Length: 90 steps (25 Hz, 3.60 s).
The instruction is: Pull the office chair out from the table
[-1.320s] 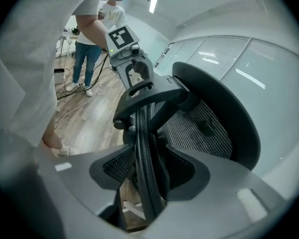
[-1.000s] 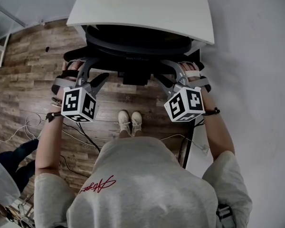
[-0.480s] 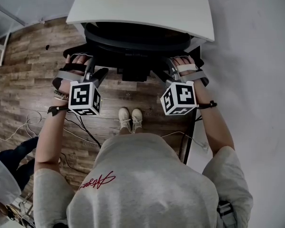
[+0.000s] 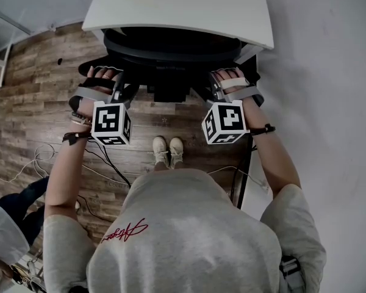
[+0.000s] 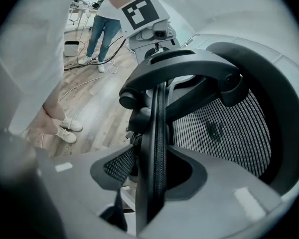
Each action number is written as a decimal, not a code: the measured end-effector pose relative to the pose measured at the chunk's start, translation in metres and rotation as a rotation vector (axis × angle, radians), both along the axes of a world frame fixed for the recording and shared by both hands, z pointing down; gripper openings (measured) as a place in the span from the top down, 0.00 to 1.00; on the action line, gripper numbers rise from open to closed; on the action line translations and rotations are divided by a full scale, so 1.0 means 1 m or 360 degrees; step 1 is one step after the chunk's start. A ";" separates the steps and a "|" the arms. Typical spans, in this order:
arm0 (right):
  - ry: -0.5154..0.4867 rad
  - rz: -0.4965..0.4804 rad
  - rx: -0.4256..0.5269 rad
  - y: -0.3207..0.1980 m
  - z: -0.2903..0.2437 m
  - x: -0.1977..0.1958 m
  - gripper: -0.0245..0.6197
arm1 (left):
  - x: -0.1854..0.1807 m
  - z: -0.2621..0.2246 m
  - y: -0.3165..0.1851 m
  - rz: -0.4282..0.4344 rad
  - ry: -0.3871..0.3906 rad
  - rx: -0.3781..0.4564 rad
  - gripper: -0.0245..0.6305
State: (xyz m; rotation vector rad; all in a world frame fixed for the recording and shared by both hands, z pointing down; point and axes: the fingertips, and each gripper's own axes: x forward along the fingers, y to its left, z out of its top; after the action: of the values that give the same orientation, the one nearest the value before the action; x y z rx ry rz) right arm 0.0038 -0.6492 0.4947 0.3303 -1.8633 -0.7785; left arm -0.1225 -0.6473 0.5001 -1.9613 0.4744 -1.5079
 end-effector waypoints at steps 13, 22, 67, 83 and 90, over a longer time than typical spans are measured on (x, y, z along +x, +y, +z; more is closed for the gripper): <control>0.0009 0.0002 0.0129 -0.007 0.002 0.000 0.76 | 0.009 0.008 -0.009 -0.0018 0.0008 0.0039 0.69; 0.0024 0.0000 0.0129 -0.007 0.002 0.000 0.79 | 0.009 0.007 -0.010 -0.0018 0.0003 0.0085 0.76; 0.0082 0.0036 -0.0203 0.001 -0.005 0.021 0.81 | 0.031 -0.008 -0.004 -0.0140 -0.0004 0.0206 0.81; 0.0078 0.0037 -0.0215 0.012 0.004 0.041 0.81 | 0.052 -0.001 0.008 -0.0154 -0.0008 0.0209 0.81; 0.0071 0.0049 -0.0231 0.018 0.008 0.049 0.81 | 0.059 0.002 0.015 -0.0156 -0.0018 0.0231 0.82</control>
State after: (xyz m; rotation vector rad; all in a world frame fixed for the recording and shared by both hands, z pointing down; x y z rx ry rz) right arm 0.0529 -0.6308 0.5026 0.2471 -1.8569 -0.6212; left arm -0.0630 -0.6320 0.5025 -1.8399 0.6648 -1.4995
